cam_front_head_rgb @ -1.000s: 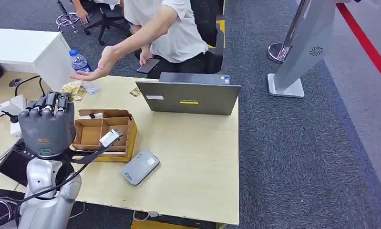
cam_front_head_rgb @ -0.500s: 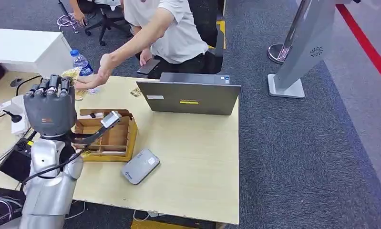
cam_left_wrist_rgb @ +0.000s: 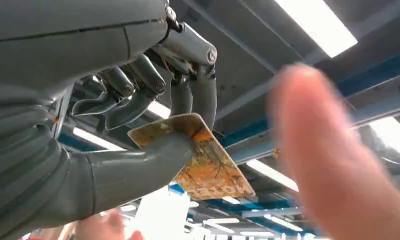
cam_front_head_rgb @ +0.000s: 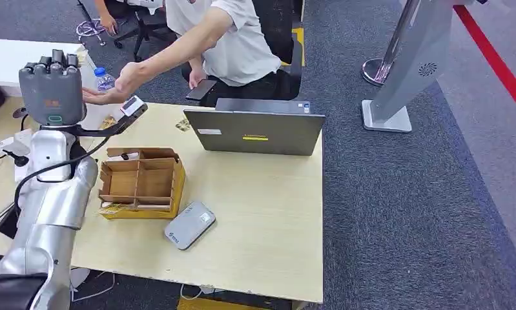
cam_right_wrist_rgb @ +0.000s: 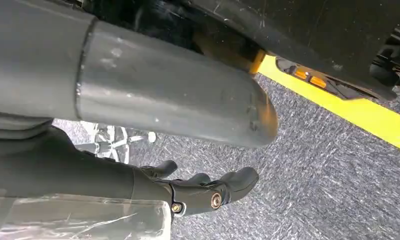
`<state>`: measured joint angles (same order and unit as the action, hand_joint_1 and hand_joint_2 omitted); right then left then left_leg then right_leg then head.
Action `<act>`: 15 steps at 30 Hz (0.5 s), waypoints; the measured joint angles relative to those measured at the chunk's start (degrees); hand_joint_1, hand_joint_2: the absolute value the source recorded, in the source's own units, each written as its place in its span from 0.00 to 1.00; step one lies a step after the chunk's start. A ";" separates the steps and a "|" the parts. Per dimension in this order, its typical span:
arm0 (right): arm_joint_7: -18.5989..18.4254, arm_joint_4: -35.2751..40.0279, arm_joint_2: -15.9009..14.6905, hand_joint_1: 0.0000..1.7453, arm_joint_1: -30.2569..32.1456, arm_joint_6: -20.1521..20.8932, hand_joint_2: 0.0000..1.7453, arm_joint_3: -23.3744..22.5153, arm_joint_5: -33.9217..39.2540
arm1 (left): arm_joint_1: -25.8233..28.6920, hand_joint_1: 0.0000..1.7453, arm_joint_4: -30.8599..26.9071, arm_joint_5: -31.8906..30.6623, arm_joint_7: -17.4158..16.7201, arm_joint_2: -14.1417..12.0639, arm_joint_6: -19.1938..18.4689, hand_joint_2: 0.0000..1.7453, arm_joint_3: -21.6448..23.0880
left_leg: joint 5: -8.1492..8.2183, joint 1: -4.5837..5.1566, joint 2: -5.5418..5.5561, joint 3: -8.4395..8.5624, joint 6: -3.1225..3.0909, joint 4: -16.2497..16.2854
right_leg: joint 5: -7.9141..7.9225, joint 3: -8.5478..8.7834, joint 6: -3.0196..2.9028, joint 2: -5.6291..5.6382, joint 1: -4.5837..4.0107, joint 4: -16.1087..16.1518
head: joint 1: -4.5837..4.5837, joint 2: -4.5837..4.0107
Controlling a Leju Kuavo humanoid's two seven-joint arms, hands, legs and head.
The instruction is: Pass the card to the sensor for recognition and then transmit it.
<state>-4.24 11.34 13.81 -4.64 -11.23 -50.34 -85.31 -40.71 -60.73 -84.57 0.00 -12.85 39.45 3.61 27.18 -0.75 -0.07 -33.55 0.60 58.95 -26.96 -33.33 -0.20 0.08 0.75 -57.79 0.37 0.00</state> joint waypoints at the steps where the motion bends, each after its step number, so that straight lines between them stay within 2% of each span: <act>1: -0.04 0.00 0.00 0.00 -0.01 0.04 0.00 0.11 0.00 | -1.50 1.00 2.19 -0.31 -0.15 -0.35 0.00 1.00 0.00 | -0.01 0.00 0.00 0.00 0.01 0.00 | 0.00 0.00 0.00 0.00 0.00 0.00 | 0.02 0.00; 3: -0.15 0.00 0.00 0.00 -0.01 0.02 0.00 0.35 0.02 | -2.74 1.00 4.97 -0.46 -0.39 -0.81 0.04 1.00 0.00 | -0.01 0.01 -0.02 0.00 0.01 0.00 | 0.01 0.00 0.01 0.03 0.00 0.00 | 0.04 0.00; 4: -0.17 0.00 0.00 0.00 0.00 0.04 0.00 0.39 0.02 | -3.10 0.00 5.96 -0.41 -0.39 -0.83 0.09 1.00 0.00 | -0.01 0.01 -0.03 0.00 0.01 0.00 | 0.01 -0.01 0.01 0.05 0.00 0.00 | 0.02 0.00; 10: -0.31 0.00 0.00 0.00 0.00 0.04 0.00 0.46 0.24 | -5.73 0.00 12.43 3.00 0.09 -0.83 0.09 1.00 -0.04 | 0.01 0.03 0.00 -0.05 -0.01 0.00 | 0.00 -0.02 0.01 0.03 0.00 0.01 | -0.02 0.00; 15: -0.15 0.00 0.00 0.00 0.01 0.02 0.00 0.46 0.31 | -5.61 0.00 12.87 4.09 0.53 -0.96 0.15 1.00 -0.11 | 0.01 0.02 -0.01 -0.06 -0.01 0.00 | 0.00 -0.02 0.01 0.03 0.01 0.02 | -0.04 0.00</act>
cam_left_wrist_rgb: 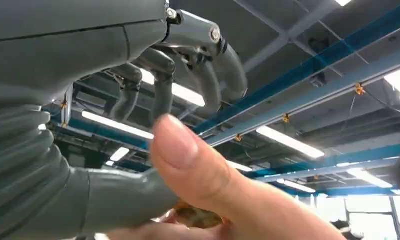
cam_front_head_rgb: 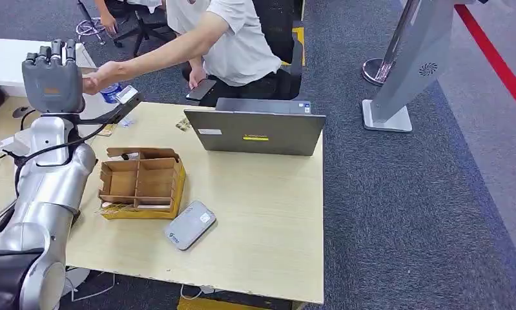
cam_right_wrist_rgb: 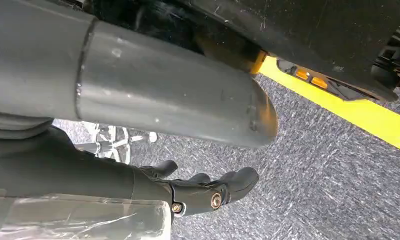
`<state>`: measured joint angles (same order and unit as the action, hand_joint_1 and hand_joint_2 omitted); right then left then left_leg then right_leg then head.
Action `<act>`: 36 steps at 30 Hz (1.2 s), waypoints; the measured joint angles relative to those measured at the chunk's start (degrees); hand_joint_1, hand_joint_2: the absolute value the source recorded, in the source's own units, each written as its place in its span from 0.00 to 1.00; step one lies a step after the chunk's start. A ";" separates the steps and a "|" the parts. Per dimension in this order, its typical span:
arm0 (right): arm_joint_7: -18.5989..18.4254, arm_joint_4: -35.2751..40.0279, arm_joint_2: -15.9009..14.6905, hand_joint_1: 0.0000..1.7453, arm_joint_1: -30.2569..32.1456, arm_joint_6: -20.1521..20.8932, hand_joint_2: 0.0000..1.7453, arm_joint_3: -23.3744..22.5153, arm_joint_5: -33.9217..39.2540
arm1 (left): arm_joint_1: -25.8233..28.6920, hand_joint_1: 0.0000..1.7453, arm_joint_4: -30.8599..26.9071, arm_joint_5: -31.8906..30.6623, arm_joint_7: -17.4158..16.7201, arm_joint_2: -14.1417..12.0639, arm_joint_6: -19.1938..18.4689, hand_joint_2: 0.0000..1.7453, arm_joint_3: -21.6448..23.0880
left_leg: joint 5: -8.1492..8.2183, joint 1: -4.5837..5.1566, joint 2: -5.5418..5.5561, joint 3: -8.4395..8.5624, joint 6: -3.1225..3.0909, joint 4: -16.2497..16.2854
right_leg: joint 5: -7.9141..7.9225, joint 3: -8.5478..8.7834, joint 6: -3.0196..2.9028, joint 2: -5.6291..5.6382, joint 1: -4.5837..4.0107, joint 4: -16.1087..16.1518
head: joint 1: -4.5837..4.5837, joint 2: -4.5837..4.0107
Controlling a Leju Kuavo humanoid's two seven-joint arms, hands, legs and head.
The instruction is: Pass the card to the sensor for recognition and then transmit it.
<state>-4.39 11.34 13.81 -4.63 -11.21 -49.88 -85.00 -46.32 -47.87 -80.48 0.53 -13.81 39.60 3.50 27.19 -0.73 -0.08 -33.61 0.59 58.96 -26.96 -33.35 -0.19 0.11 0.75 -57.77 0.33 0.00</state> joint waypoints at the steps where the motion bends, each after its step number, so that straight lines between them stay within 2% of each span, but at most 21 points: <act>1: 0.00 0.00 0.00 0.00 0.00 0.02 0.00 0.00 0.00 | 0.00 0.00 0.02 0.04 0.04 0.00 0.00 1.00 0.00 | 0.00 0.00 0.00 0.00 0.00 0.00 | 0.00 0.00 0.00 0.00 0.00 0.00 | 0.00 0.00; 23: 0.02 0.00 0.00 0.00 0.02 -0.17 0.00 -0.02 1.18 | 4.86 0.00 -1.05 2.32 0.83 -2.93 -0.24 1.00 -0.96 | 0.00 0.00 0.02 -0.01 0.00 -0.01 | 0.00 0.02 0.00 -0.02 0.00 -0.01 | 0.00 0.00; 25: 0.02 0.00 0.00 0.00 0.02 -0.24 0.00 -0.04 1.88 | 6.44 0.00 -2.85 3.23 0.83 -4.21 -0.89 1.00 -1.07 | 0.01 0.00 -0.13 -0.01 0.01 -0.03 | 0.00 0.02 0.00 0.12 0.00 -0.04 | 0.00 0.00; 26: 0.11 0.02 0.00 0.00 0.06 -0.28 0.00 -0.13 2.19 | 7.83 0.00 -4.23 4.38 0.87 -5.30 -1.45 1.00 -1.33 | 0.02 0.00 -0.29 0.01 0.01 -0.04 | 0.00 0.02 -0.01 0.28 0.00 -0.05 | -0.02 0.00; 28: 0.37 0.00 -0.02 0.00 0.15 -0.42 0.00 -0.31 2.91 | 11.78 0.00 -7.75 8.27 1.00 -9.21 -2.54 1.00 -3.22 | 0.14 -0.02 -0.62 -0.02 0.14 -0.12 | 0.01 0.02 -0.02 0.63 0.00 -0.15 | 0.00 0.00; 31: 1.03 0.02 -0.07 0.00 0.42 -0.87 0.00 -0.72 3.17 | 20.69 0.00 -12.38 19.56 4.14 -17.65 -5.58 1.00 -11.06 | 0.43 -0.07 -1.46 0.37 0.40 -0.22 | -0.11 -0.10 -0.19 1.53 -0.01 -0.19 | -0.07 0.00; 33: 1.33 0.02 -0.22 0.00 0.94 -1.22 0.00 -0.83 3.17 | 26.99 0.00 -12.52 29.22 8.75 -24.17 -9.12 1.00 -20.87 | 0.65 -0.19 -1.77 0.42 0.53 -0.25 | -0.27 -0.11 -0.41 1.83 -0.10 -0.22 | 0.15 0.00; 34: 1.42 0.00 -0.37 0.00 1.12 -1.29 0.00 -0.96 3.13 | 29.71 0.00 -11.25 35.00 12.06 -27.41 -12.54 1.00 -26.67 | 0.66 -0.28 -1.73 0.36 0.54 -0.25 | -0.34 -0.11 -0.48 1.80 -0.19 -0.23 | 0.09 0.00; 36: 1.62 0.02 -0.61 0.00 1.28 -1.29 0.00 -0.98 2.97 | 33.81 0.00 -5.51 44.50 16.40 -32.75 -22.17 1.00 -39.22 | 0.77 -0.40 -1.75 0.44 0.63 -0.24 | -0.46 -0.18 -0.56 1.81 -0.33 -0.15 | 0.09 0.00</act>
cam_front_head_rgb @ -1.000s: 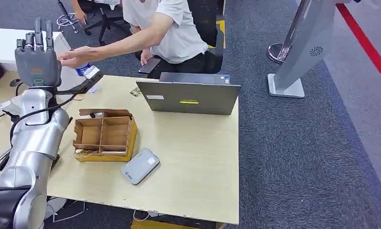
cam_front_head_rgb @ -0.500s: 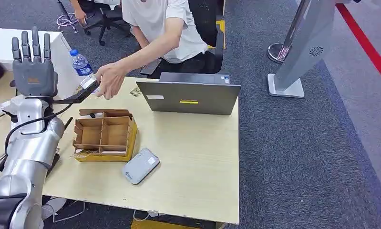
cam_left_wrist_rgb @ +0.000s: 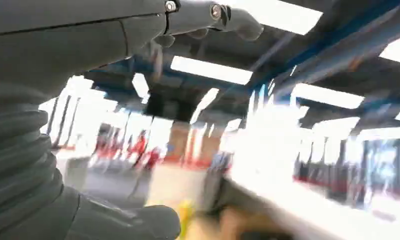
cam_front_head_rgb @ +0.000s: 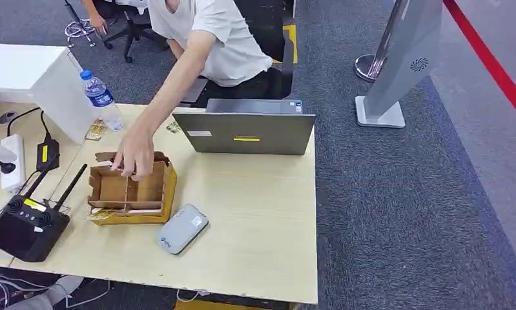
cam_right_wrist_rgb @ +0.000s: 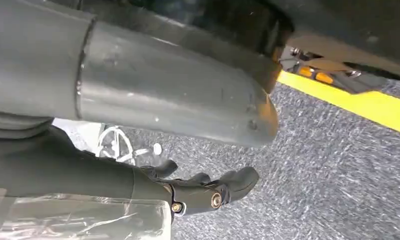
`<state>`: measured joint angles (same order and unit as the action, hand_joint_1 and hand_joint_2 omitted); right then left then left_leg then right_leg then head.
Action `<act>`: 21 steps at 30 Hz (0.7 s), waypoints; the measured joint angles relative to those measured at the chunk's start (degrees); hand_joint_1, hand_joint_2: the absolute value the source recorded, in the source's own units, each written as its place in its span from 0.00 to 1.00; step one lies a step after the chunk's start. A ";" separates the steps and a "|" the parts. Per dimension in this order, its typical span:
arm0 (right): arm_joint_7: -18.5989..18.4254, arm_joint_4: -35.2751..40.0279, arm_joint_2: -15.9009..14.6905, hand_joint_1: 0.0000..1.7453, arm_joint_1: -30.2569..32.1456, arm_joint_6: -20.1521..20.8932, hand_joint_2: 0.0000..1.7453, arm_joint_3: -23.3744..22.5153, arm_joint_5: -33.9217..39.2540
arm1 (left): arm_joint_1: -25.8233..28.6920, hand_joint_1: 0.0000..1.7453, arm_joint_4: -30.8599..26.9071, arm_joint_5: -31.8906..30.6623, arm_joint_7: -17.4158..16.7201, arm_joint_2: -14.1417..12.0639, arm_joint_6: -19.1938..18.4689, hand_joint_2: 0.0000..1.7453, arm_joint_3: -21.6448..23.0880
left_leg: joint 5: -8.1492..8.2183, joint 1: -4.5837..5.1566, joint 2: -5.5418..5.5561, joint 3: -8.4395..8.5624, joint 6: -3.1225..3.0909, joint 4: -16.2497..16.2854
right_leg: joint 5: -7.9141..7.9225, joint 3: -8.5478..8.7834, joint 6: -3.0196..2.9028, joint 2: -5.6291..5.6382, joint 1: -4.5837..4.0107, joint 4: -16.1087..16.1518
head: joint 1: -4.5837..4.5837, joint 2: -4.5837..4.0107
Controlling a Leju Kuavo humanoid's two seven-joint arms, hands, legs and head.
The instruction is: Pass the card to the sensor for recognition and then transmit it.
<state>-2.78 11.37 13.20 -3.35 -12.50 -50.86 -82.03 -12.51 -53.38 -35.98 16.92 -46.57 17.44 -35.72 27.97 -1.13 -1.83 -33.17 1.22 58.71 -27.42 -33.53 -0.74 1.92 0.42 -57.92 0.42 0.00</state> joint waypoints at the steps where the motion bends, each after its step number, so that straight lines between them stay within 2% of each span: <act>1: 0.24 0.00 -0.22 0.00 0.09 -0.02 0.00 0.00 -0.15 | 1.07 0.00 4.39 4.76 -0.03 -1.59 -5.26 1.00 -5.98 | 0.02 -0.03 0.10 0.02 -0.01 0.00 | -0.08 0.01 -0.03 -0.12 -0.04 0.02 | 0.07 0.00; 2: 0.39 -0.02 -0.46 0.00 0.16 0.02 0.00 0.00 -0.26 | 1.74 0.00 8.68 8.78 -1.89 -2.65 -8.44 1.00 -11.63 | 0.06 -0.01 0.26 0.00 -0.02 0.00 | -0.19 0.08 0.07 -0.27 -0.04 0.03 | 0.02 0.00; 4: 0.48 0.00 -0.83 0.00 0.18 0.02 0.00 0.02 -0.39 | 3.63 0.00 15.92 15.56 -5.14 -3.12 -10.15 1.00 -20.16 | 0.09 -0.01 0.82 0.02 -0.07 0.00 | -0.36 0.30 0.14 -0.82 -0.05 0.06 | 0.13 0.00; 5: 0.66 0.00 -0.94 0.00 0.16 -0.02 0.00 0.07 -0.55 | 4.78 0.00 19.38 21.46 -6.02 -2.08 -11.17 1.00 -24.95 | 0.12 0.02 1.04 0.06 -0.12 0.00 | -0.42 0.40 0.19 -1.07 -0.02 0.13 | 0.07 0.00; 7: 0.85 0.00 -1.20 0.00 0.02 -0.35 0.00 0.09 -0.59 | 6.73 0.00 24.08 37.46 -5.45 2.56 -12.43 1.00 -33.49 | 0.11 0.29 1.45 0.16 -0.16 0.00 | -0.57 0.55 0.32 -1.43 0.19 0.15 | 0.09 0.00; 8: 0.87 -0.02 -1.22 0.00 -0.02 -0.61 0.00 0.17 -0.85 | 7.60 0.00 26.44 45.53 -4.80 5.41 -12.72 0.00 -37.07 | 0.13 0.33 1.53 0.23 -0.23 0.00 | -0.63 0.57 0.38 -1.48 0.30 0.17 | 0.15 0.00; 10: 0.87 -0.02 -1.35 0.00 -0.10 -1.03 0.00 0.42 -1.33 | 8.87 0.00 30.40 54.11 -3.72 11.60 -11.61 0.00 -41.71 | 0.12 0.32 1.81 0.26 -0.37 0.03 | -0.63 0.82 0.39 -1.83 0.30 0.28 | 0.04 0.00; 11: 0.81 -0.02 -1.35 0.00 -0.18 -1.11 0.00 0.48 -1.51 | 9.13 0.00 31.79 55.26 -3.70 14.10 -10.68 1.00 -43.19 | 0.13 0.40 1.85 0.27 -0.48 0.03 | -0.62 0.87 0.42 -1.95 0.35 0.34 | 0.00 0.00; 14: 0.15 -0.02 -1.38 0.00 -0.45 -1.03 0.00 1.47 -3.17 | 9.36 0.00 35.31 54.07 -4.93 22.16 -8.06 1.00 -45.87 | 0.06 0.45 1.89 0.27 -0.72 0.07 | -0.44 0.98 0.68 -2.00 0.38 0.47 | -0.07 0.00; 15: -0.42 -0.02 -1.35 0.00 -0.54 -0.63 1.00 1.75 -3.23 | 9.34 0.00 36.09 52.49 -5.74 24.26 -7.77 1.00 -45.89 | 0.05 0.45 1.89 0.26 -0.74 0.09 | -0.41 1.00 0.73 -2.00 0.37 0.50 | -0.09 0.00; 17: -1.70 -0.02 -1.33 0.00 -0.63 0.11 1.00 1.90 -3.34 | 9.06 0.00 37.67 44.35 -8.95 28.48 -5.24 1.00 -45.01 | 0.04 0.44 1.88 0.27 -0.78 0.14 | -0.32 1.04 0.84 -1.99 0.38 0.58 | -0.20 0.00; 19: -2.38 -0.02 -1.31 0.00 -0.58 0.20 1.00 2.41 -3.83 | 9.11 0.00 38.34 35.83 -11.81 30.90 -6.43 1.00 -41.62 | 0.03 0.46 1.85 0.26 -0.80 0.16 | -0.25 1.11 0.92 -1.97 0.38 0.59 | -0.31 0.00; 21: -2.47 -0.02 -1.31 0.00 -0.60 0.30 1.00 2.91 -4.37 | 8.76 0.00 38.69 31.24 -13.51 32.77 -8.84 1.00 -37.74 | 0.00 0.48 1.85 0.26 -0.85 0.18 | -0.23 1.12 0.95 -1.97 0.38 0.59 | -0.24 0.00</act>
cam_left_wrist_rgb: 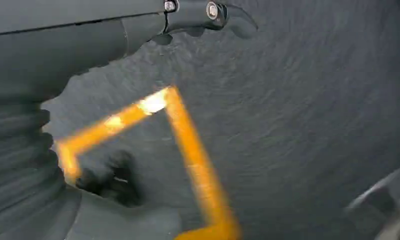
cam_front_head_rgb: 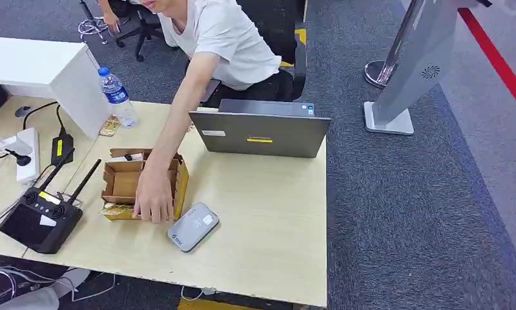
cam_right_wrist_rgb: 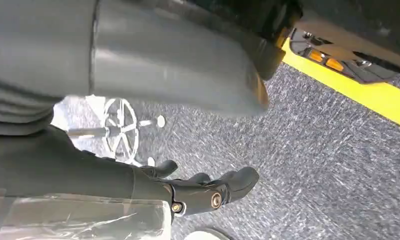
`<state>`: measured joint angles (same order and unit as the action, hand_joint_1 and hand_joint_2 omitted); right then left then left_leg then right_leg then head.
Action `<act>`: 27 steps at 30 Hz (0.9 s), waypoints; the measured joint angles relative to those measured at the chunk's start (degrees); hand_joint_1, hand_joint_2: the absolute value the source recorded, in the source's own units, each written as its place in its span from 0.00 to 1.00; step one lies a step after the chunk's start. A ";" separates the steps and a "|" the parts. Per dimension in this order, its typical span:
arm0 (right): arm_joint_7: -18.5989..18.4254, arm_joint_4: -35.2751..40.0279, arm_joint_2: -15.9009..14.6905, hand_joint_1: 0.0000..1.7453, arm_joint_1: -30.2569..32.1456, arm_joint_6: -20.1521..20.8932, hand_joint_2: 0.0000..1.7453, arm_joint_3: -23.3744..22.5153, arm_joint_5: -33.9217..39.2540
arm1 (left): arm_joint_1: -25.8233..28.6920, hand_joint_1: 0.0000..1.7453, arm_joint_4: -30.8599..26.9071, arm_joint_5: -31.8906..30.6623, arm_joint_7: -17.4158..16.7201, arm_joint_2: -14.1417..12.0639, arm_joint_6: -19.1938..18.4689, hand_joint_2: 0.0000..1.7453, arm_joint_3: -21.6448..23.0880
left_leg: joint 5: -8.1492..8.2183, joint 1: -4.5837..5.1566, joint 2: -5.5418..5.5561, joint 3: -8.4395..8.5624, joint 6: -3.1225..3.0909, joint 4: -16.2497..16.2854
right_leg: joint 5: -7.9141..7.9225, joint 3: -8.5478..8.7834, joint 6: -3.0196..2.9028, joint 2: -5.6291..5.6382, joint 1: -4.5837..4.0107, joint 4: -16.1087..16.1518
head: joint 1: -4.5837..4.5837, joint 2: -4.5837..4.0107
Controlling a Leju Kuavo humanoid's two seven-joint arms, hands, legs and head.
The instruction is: Pass the card to the sensor for recognition and then transmit it.
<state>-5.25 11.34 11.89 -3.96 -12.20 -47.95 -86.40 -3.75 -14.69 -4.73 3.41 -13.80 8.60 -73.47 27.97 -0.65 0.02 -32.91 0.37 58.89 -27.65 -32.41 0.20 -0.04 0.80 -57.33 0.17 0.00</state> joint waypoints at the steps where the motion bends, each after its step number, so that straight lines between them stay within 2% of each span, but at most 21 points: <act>1: 0.02 0.00 0.02 0.00 -0.03 0.20 1.00 0.33 -0.07 | -0.14 0.00 0.37 -3.01 -1.08 1.32 -2.31 1.00 2.29 | 0.00 -0.01 0.00 0.01 0.00 0.00 | 0.00 0.02 0.00 0.00 0.00 0.00 | 0.02 0.00; 3: 0.28 0.00 0.04 0.00 0.14 0.79 1.00 1.14 0.41 | -0.14 0.00 0.59 -6.70 -1.91 3.08 -6.31 1.00 6.42 | 0.00 0.00 0.00 0.02 0.00 0.01 | 0.01 0.02 0.00 0.00 0.00 0.00 | 0.07 0.00; 4: 0.55 0.06 -0.02 0.00 0.26 0.98 1.00 2.11 1.48 | -0.07 0.00 0.66 -7.22 -2.25 3.92 -7.06 1.00 9.26 | 0.00 -0.03 -0.01 0.02 0.00 0.01 | 0.01 0.02 0.00 0.01 -0.02 -0.01 | 0.09 0.00; 6: 0.74 0.15 -0.15 0.00 0.51 1.40 1.00 3.83 4.38 | 0.15 0.00 0.72 -7.27 -2.43 5.32 -7.57 1.00 13.85 | 0.00 -0.06 -0.04 0.02 0.00 0.01 | 0.02 0.02 -0.01 0.05 -0.02 -0.01 | 0.04 0.00; 11: 1.29 0.96 -1.05 0.00 1.16 2.56 1.00 8.33 13.25 | 1.28 0.00 0.72 -6.26 -2.52 6.85 -7.90 1.00 22.50 | 0.01 -0.05 -0.03 0.03 0.00 0.01 | 0.00 -0.01 -0.01 0.05 -0.02 -0.01 | 0.02 0.00; 12: 1.31 1.16 -1.22 0.00 1.24 2.78 0.00 9.18 14.87 | 1.55 0.00 0.72 -6.04 -2.56 7.06 -7.90 0.00 23.98 | 0.01 -0.06 -0.04 0.03 0.00 0.01 | 0.00 -0.01 -0.01 0.06 -0.02 -0.01 | 0.02 0.00; 26: 2.49 4.09 -4.52 0.00 5.24 5.86 0.00 21.39 38.59 | 4.76 0.00 0.02 -2.44 -2.60 9.18 -8.03 0.00 40.19 | 0.04 -0.03 -0.04 0.00 -0.05 0.01 | -0.01 0.01 0.00 0.05 -0.03 0.00 | 0.04 0.00; 27: 2.62 4.30 -4.79 1.00 5.46 6.08 0.00 22.20 40.18 | 5.00 1.00 -0.11 -2.26 -2.61 9.36 -8.03 0.00 41.23 | 0.04 -0.03 -0.04 0.01 -0.05 0.01 | -0.01 0.01 0.00 0.05 -0.03 0.00 | 0.07 0.00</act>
<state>-2.63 15.65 7.11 1.51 -6.12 -25.75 -46.22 1.24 -14.80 -6.99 0.81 -4.44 0.57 -32.23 28.01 -0.69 -0.01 -32.90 0.33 58.90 -27.66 -32.40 0.21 0.01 0.77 -57.33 0.24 0.00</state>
